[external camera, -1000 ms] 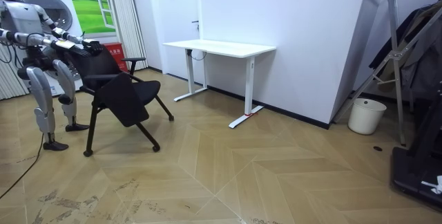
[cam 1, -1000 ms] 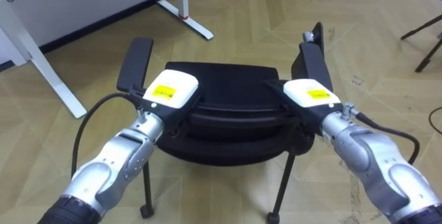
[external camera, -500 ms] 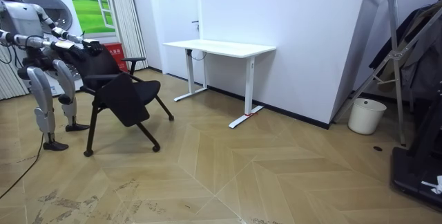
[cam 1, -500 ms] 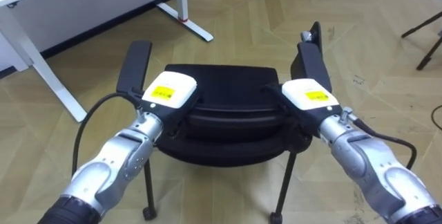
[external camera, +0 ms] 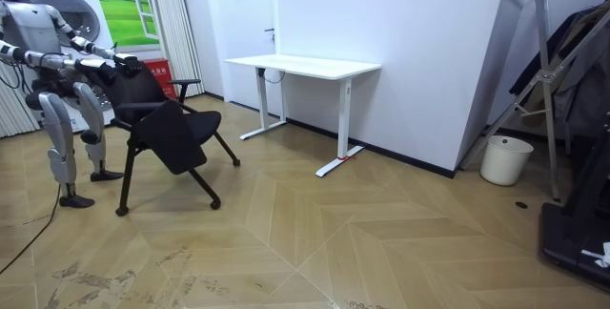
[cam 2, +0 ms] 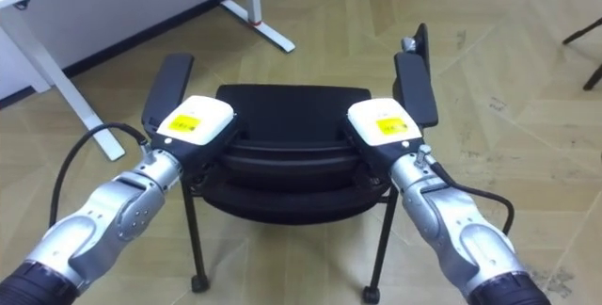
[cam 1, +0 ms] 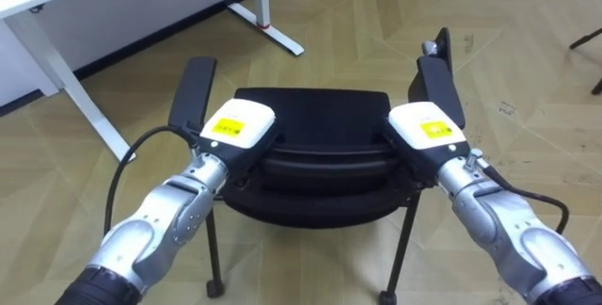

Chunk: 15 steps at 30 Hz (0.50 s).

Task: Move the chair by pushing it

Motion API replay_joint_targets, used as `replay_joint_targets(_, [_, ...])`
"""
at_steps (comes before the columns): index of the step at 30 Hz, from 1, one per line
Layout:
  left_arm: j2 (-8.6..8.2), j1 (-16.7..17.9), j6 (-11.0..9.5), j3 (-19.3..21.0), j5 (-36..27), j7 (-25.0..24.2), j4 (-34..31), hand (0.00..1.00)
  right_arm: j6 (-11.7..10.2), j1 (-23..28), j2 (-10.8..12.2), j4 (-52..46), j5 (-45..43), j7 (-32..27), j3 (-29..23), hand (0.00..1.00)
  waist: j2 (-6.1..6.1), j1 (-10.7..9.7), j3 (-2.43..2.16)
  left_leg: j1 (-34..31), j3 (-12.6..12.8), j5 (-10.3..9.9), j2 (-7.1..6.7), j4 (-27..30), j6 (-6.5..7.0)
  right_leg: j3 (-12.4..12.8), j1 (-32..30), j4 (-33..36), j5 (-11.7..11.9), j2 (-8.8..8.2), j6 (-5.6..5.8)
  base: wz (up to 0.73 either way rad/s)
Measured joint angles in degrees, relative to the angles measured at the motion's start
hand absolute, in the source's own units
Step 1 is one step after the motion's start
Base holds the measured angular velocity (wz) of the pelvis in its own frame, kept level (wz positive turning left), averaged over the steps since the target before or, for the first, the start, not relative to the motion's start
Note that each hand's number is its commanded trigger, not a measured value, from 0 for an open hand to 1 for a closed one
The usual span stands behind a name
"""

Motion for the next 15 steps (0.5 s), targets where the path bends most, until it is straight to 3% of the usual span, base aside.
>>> replay_joint_targets(15, [0.18,-0.2,0.1,0.1,0.0,0.0,0.0,1.00,-0.5,-0.2,0.0,0.4,0.3,-0.8,0.1,1.00,-0.44,0.3,0.22,-0.1,0.1,0.0,0.04,0.0,0.00,-0.3,-0.1,0.0,0.0,-0.02,0.00,0.00])
